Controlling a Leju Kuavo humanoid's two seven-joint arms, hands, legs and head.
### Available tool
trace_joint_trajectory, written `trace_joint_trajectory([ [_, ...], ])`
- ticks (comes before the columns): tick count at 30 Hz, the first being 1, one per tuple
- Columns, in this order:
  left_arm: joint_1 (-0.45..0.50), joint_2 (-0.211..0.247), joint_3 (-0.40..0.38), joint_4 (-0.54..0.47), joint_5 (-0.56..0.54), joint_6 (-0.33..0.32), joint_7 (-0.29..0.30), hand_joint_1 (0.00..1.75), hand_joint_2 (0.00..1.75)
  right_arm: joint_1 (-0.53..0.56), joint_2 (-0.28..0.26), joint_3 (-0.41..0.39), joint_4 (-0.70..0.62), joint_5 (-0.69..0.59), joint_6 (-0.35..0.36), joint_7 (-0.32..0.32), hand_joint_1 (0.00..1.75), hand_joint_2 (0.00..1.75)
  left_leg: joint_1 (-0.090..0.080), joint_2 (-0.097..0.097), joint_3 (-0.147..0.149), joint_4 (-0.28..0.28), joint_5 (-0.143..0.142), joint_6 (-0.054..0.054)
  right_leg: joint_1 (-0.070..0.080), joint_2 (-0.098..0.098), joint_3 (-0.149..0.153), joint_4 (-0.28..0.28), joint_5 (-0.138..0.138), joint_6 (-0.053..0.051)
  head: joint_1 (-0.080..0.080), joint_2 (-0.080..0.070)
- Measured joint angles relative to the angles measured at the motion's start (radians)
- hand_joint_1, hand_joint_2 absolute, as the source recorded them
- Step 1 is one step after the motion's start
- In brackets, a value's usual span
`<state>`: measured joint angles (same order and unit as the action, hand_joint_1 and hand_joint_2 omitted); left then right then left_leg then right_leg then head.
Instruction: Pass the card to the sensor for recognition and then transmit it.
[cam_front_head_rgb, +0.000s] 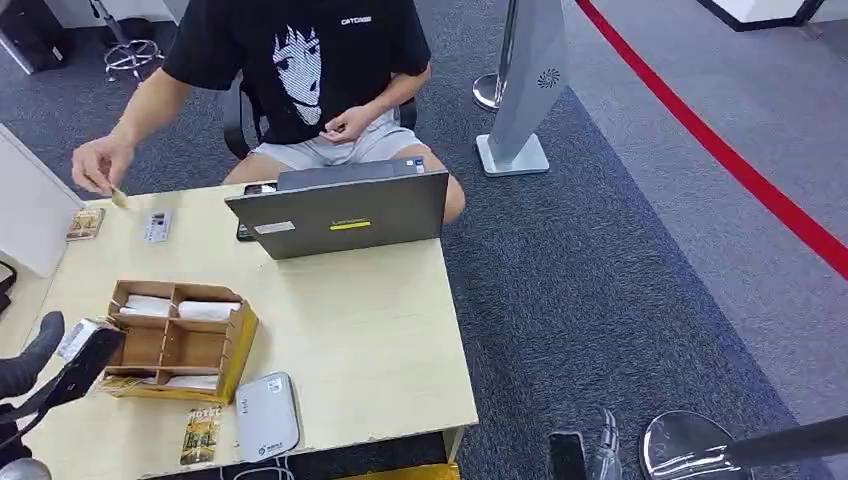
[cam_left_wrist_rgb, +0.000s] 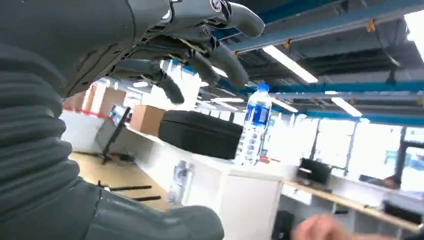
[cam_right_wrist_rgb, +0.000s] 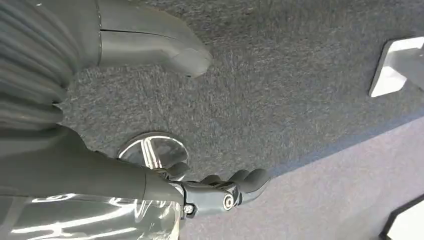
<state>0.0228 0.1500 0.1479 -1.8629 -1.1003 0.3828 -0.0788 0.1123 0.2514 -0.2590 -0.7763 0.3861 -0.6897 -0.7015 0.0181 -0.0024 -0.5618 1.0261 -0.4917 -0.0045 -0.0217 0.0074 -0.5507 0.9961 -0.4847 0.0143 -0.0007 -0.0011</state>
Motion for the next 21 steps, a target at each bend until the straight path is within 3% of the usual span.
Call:
trace_joint_trajectory([
  [6, 0.153, -0.075, 0.055, -0.103, 0.064, 0.092, -0.104, 0.0, 1.75, 0.025, 0.002, -0.01, -0.028, -0.028, 0.0, 0.0, 0.0, 1.75, 0.0, 0.0, 0.0, 0.0, -0.001, 0.0, 0.0, 0.0, 0.0, 0.0, -0.001, 0.0, 0.0, 0.0],
  [9, 0.237, -0.15, 0.109, -0.149, 0.189, 0.137, -0.196, 0.0, 1.75, 0.034, 0.006, -0.028, -0.045, -0.028, 0.0, 0.0, 0.0, 1.75, 0.0, 0.0, -0.001, 0.0, -0.001, 0.0, 0.0, 0.0, 0.0, 0.0, -0.001, 0.0, 0.0, 0.0],
  [11, 0.285, -0.223, 0.165, -0.168, 0.343, 0.087, -0.316, 0.0, 1.75, 0.029, 0.01, -0.054, -0.047, -0.017, 0.0, 0.0, 0.0, 1.75, 0.0, 0.0, -0.001, 0.0, -0.002, 0.001, 0.0, -0.001, 0.0, -0.001, -0.001, 0.0, 0.0, 0.0],
  [13, 0.319, -0.309, 0.243, -0.18, 0.478, 0.023, -0.385, 0.0, 1.75, 0.027, 0.017, -0.08, -0.052, -0.01, 0.001, 0.0, 0.0, 1.75, 0.0, 0.0, -0.001, 0.0, -0.002, 0.001, 0.0, -0.002, 0.001, -0.001, -0.001, 0.0, 0.001, 0.0],
  [16, 0.386, -0.388, 0.332, -0.184, 0.663, 0.043, -0.391, 0.0, 1.75, 0.031, 0.03, -0.118, -0.075, -0.004, 0.002, 0.0, 0.0, 1.75, 0.0, 0.0, 0.0, 0.0, -0.002, 0.001, 0.0, -0.001, 0.0, -0.001, -0.001, 0.0, 0.0, 0.0],
  [18, 0.432, -0.424, 0.363, -0.182, 0.74, 0.088, -0.392, 0.0, 1.75, 0.036, 0.038, -0.139, -0.088, -0.003, 0.003, 0.0, 0.0, 1.75, 0.0, 0.0, 0.0, 0.0, -0.002, 0.001, 0.0, -0.002, 0.0, -0.001, -0.002, 0.0, -0.001, 0.0],
  [21, 0.476, -0.458, 0.376, -0.16, 0.916, 0.091, -0.42, 0.0, 1.75, 0.039, 0.051, -0.167, -0.109, -0.001, 0.003, 0.0, 0.0, 1.75, 0.0, -0.001, 0.0, 0.0, -0.002, 0.001, 0.0, -0.003, 0.001, -0.001, -0.003, -0.001, 0.0, 0.0],
])
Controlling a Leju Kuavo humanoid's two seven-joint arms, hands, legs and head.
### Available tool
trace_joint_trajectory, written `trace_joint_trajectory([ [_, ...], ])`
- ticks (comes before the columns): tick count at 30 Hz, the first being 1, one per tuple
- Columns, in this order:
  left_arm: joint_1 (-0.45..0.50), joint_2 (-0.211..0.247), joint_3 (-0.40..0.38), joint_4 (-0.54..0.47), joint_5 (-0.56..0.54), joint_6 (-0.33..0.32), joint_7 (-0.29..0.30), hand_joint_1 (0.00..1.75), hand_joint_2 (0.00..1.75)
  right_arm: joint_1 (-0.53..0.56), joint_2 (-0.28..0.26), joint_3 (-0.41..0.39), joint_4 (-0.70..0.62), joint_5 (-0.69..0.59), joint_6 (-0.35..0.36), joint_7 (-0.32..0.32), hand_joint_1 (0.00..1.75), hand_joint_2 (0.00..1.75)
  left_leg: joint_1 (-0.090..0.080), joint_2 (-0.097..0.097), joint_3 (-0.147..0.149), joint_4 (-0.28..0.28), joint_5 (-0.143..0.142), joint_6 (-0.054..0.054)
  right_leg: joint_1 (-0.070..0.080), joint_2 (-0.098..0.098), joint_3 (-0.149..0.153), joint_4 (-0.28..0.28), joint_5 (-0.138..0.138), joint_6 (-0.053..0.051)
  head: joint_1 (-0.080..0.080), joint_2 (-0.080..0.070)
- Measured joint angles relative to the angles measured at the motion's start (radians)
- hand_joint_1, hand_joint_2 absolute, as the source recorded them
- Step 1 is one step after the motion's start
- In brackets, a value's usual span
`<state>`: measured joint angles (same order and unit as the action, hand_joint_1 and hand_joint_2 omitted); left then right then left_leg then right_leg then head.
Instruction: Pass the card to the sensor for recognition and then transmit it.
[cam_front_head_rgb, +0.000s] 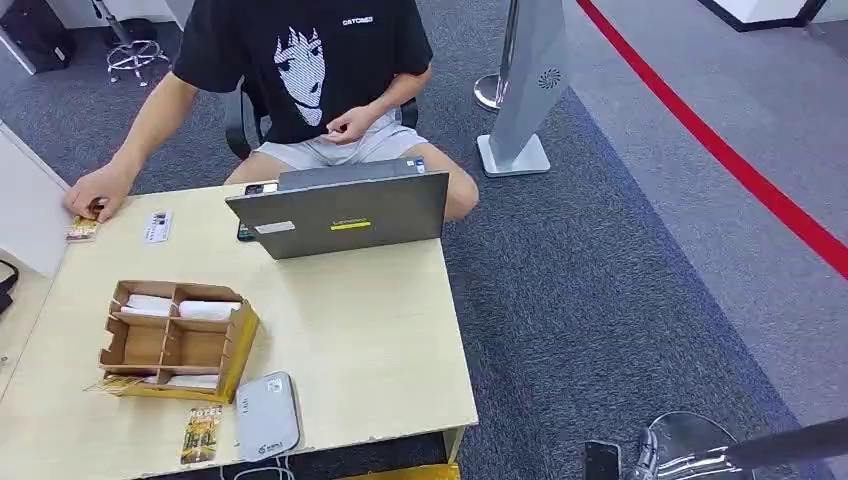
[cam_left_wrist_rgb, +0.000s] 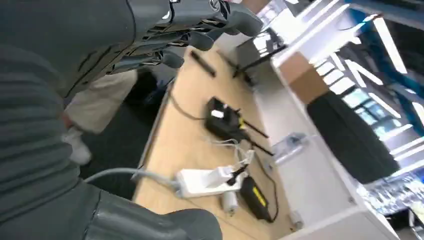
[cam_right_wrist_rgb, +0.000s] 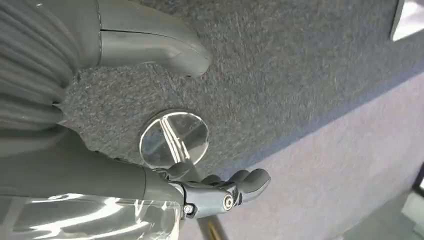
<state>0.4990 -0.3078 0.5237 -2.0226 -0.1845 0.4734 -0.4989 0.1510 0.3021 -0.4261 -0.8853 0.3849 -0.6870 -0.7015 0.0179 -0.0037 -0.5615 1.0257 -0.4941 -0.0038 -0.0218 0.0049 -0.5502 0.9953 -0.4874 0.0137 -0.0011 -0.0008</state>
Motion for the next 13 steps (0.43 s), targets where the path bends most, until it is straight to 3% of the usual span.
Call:
trace_joint_trajectory([
  [3, 0.013, -0.02, 0.009, 0.047, 0.129, -0.053, -0.032, 0.0, 1.75, 0.005, 0.006, -0.016, -0.015, 0.005, 0.0, 0.0, 0.0, 1.75, 0.0, 0.0, 0.0, 0.0, 0.0, 0.0, 0.0, -0.001, 0.001, 0.0, 0.0, 0.0, 0.0, 0.0],
  [7, 0.022, -0.035, 0.018, 0.141, 0.147, -0.211, 0.031, 0.0, 1.75, 0.01, 0.011, -0.034, -0.029, 0.008, 0.0, 0.0, 0.0, 1.75, 0.0, 0.0, 0.0, 0.0, 0.0, 0.0, 0.0, -0.001, 0.001, 0.0, 0.0, 0.0, 0.0, 0.0],
  [13, 0.021, -0.049, 0.018, 0.315, 0.12, -0.303, 0.133, 0.0, 1.75, 0.014, 0.011, -0.045, -0.037, -0.009, 0.0, 0.0, 0.0, 1.75, 0.0, 0.0, 0.001, 0.0, 0.0, 0.0, 0.0, 0.0, 0.002, 0.0, 0.0, 0.0, 0.0, 0.0],
])
